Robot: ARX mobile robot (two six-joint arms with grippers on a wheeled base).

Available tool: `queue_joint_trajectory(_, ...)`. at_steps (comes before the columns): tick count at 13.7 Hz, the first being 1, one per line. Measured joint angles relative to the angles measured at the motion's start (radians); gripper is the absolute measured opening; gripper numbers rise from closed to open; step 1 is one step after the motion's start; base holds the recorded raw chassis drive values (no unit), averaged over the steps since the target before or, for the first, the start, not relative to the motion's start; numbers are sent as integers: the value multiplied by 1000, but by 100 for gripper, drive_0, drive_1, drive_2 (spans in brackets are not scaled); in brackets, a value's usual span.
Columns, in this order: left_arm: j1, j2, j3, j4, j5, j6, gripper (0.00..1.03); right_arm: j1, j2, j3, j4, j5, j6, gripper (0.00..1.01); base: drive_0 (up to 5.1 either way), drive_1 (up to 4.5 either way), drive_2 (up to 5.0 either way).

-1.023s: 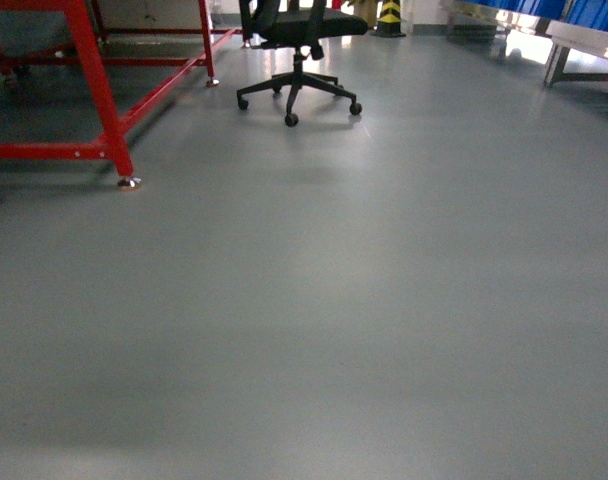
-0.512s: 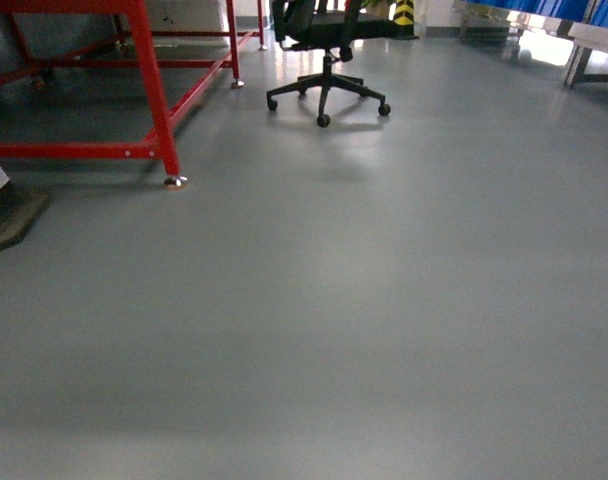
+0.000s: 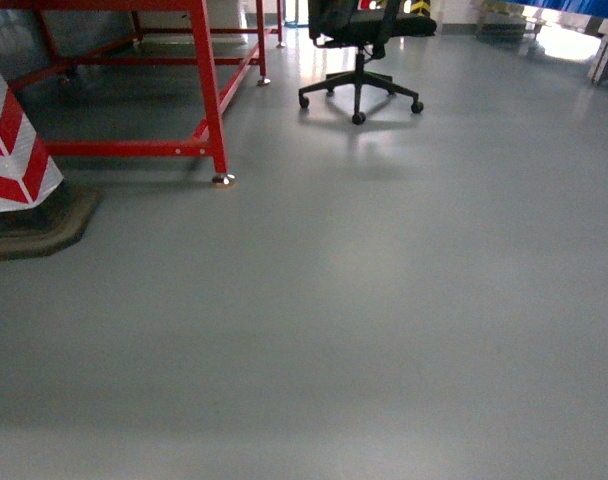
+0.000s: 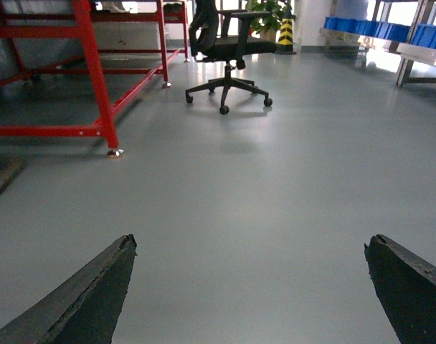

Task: Pick capacitor and pack into box

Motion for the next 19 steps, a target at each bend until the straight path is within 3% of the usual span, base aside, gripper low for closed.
queue_joint_trajectory(19,0,0,0,1,0,0,44,0,0,0,-1,0,0,98,-507,238,238)
